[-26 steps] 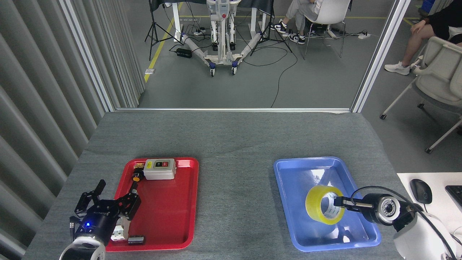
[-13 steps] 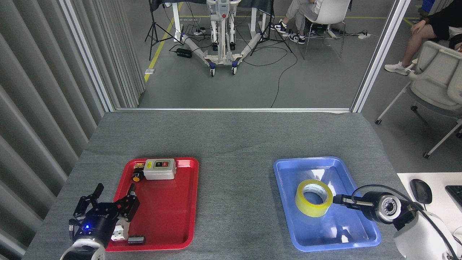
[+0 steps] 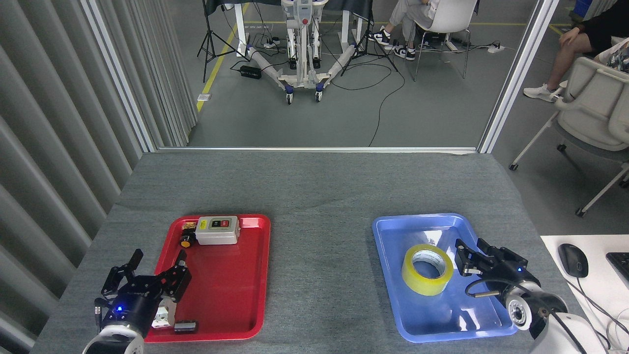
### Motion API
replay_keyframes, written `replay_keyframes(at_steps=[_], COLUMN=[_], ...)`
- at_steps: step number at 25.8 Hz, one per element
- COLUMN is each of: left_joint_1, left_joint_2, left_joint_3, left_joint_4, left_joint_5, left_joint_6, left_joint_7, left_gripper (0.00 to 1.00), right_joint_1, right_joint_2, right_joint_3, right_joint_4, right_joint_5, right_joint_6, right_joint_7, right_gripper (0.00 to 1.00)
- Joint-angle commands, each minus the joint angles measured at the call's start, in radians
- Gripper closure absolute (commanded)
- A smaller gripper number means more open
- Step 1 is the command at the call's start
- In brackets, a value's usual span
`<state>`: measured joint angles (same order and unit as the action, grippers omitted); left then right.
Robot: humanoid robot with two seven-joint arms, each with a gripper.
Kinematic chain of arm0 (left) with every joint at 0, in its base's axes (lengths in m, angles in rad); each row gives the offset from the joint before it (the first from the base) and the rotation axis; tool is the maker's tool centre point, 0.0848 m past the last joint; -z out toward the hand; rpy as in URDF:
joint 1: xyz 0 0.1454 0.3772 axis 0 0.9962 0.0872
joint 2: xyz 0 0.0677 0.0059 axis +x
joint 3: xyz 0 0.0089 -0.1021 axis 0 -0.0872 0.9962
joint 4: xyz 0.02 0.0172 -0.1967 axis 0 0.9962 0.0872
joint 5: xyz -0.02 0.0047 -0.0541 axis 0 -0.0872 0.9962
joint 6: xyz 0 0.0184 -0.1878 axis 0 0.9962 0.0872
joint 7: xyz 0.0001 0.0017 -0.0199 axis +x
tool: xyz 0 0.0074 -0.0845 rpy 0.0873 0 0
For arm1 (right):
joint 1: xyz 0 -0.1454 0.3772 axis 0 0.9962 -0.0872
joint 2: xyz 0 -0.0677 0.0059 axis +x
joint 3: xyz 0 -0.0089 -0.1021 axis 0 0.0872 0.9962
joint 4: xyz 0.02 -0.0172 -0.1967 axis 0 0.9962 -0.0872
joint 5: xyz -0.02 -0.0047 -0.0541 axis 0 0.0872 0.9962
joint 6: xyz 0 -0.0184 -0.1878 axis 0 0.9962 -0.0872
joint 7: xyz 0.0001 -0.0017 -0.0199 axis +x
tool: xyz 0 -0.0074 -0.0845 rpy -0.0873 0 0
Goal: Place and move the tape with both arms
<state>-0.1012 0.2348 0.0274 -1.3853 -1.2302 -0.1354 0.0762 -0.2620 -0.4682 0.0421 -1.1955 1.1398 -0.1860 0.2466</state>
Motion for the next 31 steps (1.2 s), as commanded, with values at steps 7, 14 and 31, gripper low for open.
replay_keyframes(at_steps=[7, 14, 31], left_joint_1=[-0.003, -0.012, -0.011], left_joint_2=[0.001, 0.006, 0.008], left_joint_3=[0.002, 0.017, 0.026], left_joint_4=[0.006, 0.019, 0.014], left_joint_5=[0.051, 0.051, 0.051], left_joint_6=[0.016, 0.016, 0.016], left_joint_7=[0.013, 0.013, 0.013], left_gripper=[0.0, 0.0, 0.0], right_joint_1=[0.159, 0.231, 0.375], right_joint_2=[0.152, 0.154, 0.209], right_joint_3=[-0.139, -0.146, -0.134], right_joint_4=[-0.136, -0.184, -0.322], right_joint_5=[0.27, 0.274, 0.31], right_joint_6=[-0.003, 0.017, 0.118], right_joint_7=[-0.313, -0.483, -0.382], right_gripper=[0.02, 0.01, 0.0])
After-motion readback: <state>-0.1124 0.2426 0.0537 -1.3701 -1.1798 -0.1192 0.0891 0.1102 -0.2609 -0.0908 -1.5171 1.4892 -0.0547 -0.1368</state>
